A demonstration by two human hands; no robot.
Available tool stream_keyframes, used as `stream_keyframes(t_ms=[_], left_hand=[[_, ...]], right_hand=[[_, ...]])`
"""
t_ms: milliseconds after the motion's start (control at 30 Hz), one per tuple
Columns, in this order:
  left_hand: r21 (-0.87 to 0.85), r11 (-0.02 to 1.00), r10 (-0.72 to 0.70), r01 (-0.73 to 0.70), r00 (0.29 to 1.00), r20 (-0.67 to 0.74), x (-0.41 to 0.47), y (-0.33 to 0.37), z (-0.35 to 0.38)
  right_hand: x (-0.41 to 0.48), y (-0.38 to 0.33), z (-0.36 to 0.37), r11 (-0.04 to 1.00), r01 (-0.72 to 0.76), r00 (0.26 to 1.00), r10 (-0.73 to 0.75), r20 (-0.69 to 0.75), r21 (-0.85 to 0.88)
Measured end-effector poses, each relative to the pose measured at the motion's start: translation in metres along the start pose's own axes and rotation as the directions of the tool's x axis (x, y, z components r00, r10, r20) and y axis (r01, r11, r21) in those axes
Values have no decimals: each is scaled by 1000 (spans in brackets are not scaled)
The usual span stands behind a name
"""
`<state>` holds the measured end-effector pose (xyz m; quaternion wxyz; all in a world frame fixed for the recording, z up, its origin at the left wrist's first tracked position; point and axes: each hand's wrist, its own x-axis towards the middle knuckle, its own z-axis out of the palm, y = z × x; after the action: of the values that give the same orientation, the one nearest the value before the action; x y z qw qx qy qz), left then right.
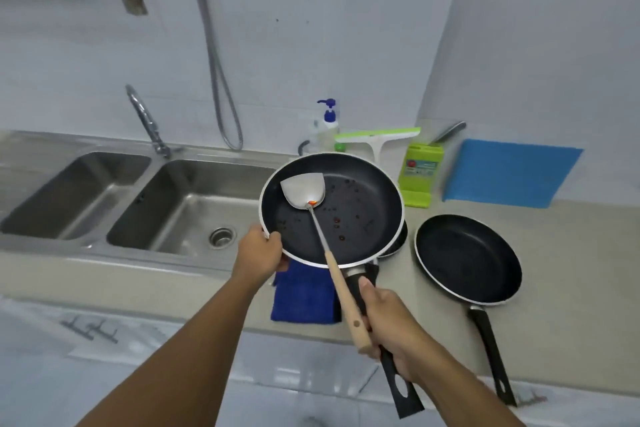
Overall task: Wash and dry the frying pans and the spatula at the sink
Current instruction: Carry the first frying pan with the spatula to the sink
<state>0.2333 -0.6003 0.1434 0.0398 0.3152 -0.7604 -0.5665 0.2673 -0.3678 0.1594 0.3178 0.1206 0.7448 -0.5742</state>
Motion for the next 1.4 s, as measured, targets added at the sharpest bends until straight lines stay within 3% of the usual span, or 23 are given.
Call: stream_keyframes(t_ms=[233, 400, 500, 567, 667, 733, 833, 933, 1100, 1233, 1333, 1400], left_hand=[[-17, 998, -57, 55, 992, -113, 71, -35, -107], [-140, 986, -109, 91, 986, -127, 117, -49, -160], [-214, 954, -219, 208, 975, -28, 139, -63, -175], [-241, 917, -292, 317, 947, 133, 147, -73, -179], [-396, 813, -253, 427, 872, 419, 157, -72, -178], [-435, 783, -212, 446, 847, 487, 172, -70, -178], [-501, 724, -172, 475, 827, 535, 197, -69, -184], [-447, 762, -171, 469, 812, 558, 226, -74, -198], [-522, 709, -131, 473, 816, 562, 263, -88, -224], [-520, 713, -179, 471, 838, 515, 277, -99, -237], [-530, 710, -175, 464, 845, 505, 282, -105, -248], [-516, 733, -177, 444, 856, 486, 284, -109, -256]], right_hand=[[61, -40, 117, 994, 43, 997, -36, 72, -104], [96, -75, 188, 995, 59, 987, -46, 152, -82], [116, -93, 224, 997, 58, 983, -50, 179, -41], [124, -102, 245, 998, 59, 985, -57, 165, -8], [136, -118, 274, 995, 97, 989, -95, 110, -17], [147, -127, 292, 995, 98, 992, -97, 79, -9], [164, -129, 319, 995, 101, 994, -101, 45, 3], [180, -130, 350, 993, 87, 995, -90, -47, -76], [188, -140, 396, 993, 98, 990, -104, -94, -70], [193, -139, 418, 967, 211, 976, -218, -30, -141], [199, -139, 415, 974, 193, 978, -181, 103, -121], [209, -134, 401, 983, 154, 984, -143, 103, -98]])
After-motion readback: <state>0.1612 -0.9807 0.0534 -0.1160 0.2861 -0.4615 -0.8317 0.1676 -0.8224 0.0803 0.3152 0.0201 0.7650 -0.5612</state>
